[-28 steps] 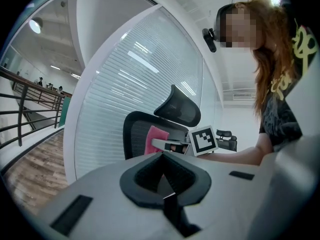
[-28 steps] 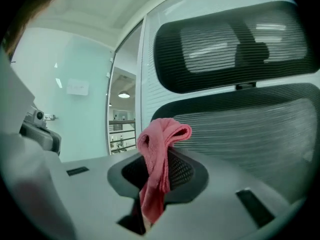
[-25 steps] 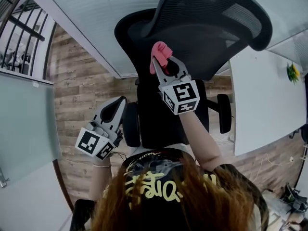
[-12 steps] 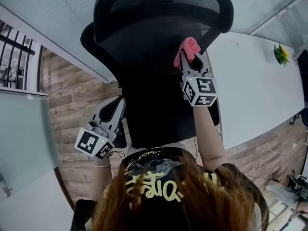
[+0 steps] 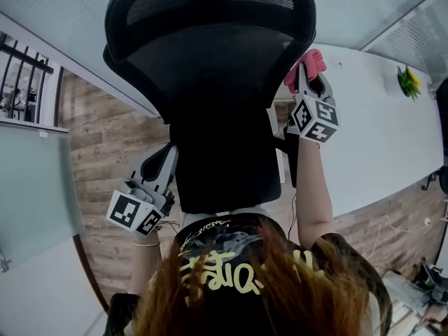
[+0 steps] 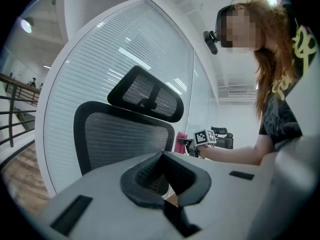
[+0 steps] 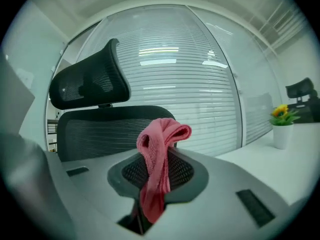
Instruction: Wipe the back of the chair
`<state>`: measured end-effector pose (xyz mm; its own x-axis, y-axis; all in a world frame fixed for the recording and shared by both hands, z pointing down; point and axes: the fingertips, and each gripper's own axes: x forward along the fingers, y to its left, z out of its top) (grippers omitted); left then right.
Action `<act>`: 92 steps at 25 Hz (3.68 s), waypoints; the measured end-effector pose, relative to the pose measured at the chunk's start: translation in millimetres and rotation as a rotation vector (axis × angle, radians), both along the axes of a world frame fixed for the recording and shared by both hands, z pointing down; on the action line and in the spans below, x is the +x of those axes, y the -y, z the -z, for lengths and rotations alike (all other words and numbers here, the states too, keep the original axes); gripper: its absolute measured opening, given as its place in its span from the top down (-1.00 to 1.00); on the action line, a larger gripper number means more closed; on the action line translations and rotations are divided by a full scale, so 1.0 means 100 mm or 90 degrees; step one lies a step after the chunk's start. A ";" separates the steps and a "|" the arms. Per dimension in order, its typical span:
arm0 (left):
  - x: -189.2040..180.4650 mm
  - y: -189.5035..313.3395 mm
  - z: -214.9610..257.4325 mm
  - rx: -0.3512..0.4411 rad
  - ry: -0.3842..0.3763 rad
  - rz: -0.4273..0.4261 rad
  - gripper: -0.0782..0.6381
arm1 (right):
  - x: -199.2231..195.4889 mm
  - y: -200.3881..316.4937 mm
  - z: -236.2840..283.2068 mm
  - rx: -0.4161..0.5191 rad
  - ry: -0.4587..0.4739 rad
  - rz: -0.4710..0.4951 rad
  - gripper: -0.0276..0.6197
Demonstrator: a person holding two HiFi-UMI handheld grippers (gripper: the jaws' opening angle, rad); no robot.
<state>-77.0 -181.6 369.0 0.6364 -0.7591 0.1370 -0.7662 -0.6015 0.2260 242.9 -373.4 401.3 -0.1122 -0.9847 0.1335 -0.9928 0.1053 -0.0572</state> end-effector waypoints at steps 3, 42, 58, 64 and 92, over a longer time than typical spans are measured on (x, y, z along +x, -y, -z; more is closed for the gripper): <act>0.04 -0.07 0.01 0.004 0.005 0.017 0.80 | 0.10 0.11 -0.04 -0.008 -0.005 -0.003 0.71; -0.88 -0.07 -0.10 -0.016 0.017 0.084 0.80 | -1.29 0.44 -0.35 -0.020 -0.016 0.030 0.71; -1.19 -0.04 -0.21 -0.028 0.005 0.085 0.80 | -1.93 0.36 -0.32 -0.013 -0.008 0.058 0.71; -1.27 0.02 -0.23 -0.029 0.003 0.085 0.80 | -2.19 0.37 -0.33 -0.013 -0.001 0.078 0.71; -1.87 -0.22 -0.24 -0.026 -0.011 0.118 0.80 | -3.95 -0.02 -0.24 -0.009 -0.004 0.262 0.71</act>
